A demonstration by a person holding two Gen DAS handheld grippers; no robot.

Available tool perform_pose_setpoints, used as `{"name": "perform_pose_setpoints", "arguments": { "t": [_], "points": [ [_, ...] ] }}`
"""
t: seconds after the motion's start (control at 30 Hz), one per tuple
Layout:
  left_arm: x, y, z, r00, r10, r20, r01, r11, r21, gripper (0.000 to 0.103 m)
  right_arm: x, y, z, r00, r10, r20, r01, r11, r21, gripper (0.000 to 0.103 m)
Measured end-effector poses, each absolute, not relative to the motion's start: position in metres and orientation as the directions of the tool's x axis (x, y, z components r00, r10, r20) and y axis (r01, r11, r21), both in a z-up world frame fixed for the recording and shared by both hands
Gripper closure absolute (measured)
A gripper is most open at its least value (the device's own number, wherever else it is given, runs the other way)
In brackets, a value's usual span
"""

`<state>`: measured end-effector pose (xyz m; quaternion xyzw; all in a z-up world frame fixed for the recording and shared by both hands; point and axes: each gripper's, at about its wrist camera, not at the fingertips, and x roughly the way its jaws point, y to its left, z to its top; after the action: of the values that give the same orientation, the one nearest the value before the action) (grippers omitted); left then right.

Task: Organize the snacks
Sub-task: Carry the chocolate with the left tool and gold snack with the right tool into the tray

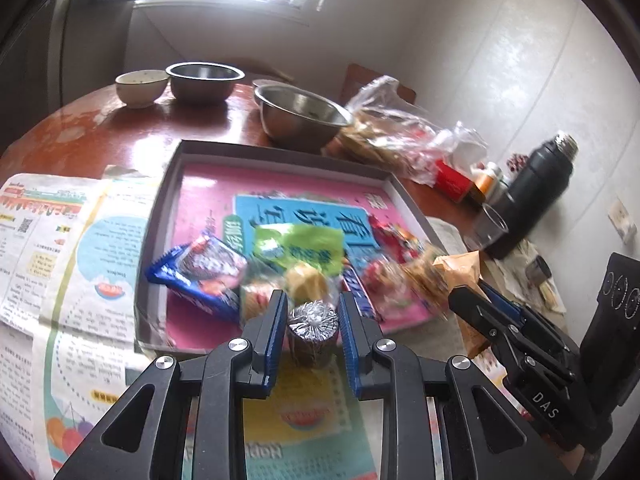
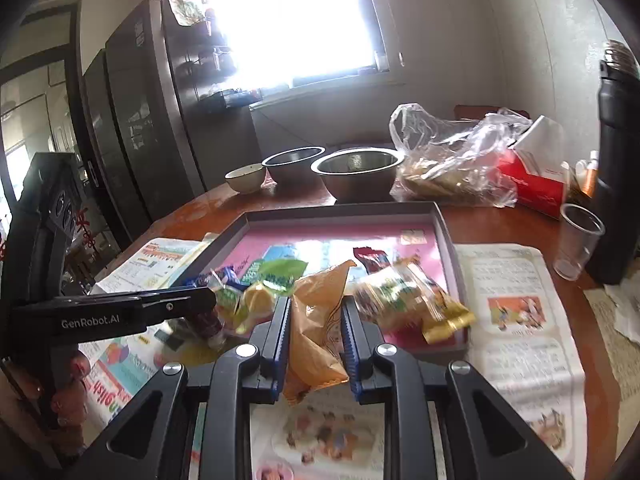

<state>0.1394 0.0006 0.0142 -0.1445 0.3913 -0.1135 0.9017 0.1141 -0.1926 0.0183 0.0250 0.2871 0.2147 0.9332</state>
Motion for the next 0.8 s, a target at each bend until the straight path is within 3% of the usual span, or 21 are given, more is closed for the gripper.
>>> {"name": "perform_pose_setpoints", "arguments": {
  "t": [0.8],
  "points": [
    [0.177, 0.001, -0.004, 0.666, -0.299, -0.683, 0.069, 0.937, -0.343, 0.076, 0.169, -0.147, -0.012, 0.678, 0.423, -0.601, -0.419, 0.894, 0.156, 0.075]
  ]
}}
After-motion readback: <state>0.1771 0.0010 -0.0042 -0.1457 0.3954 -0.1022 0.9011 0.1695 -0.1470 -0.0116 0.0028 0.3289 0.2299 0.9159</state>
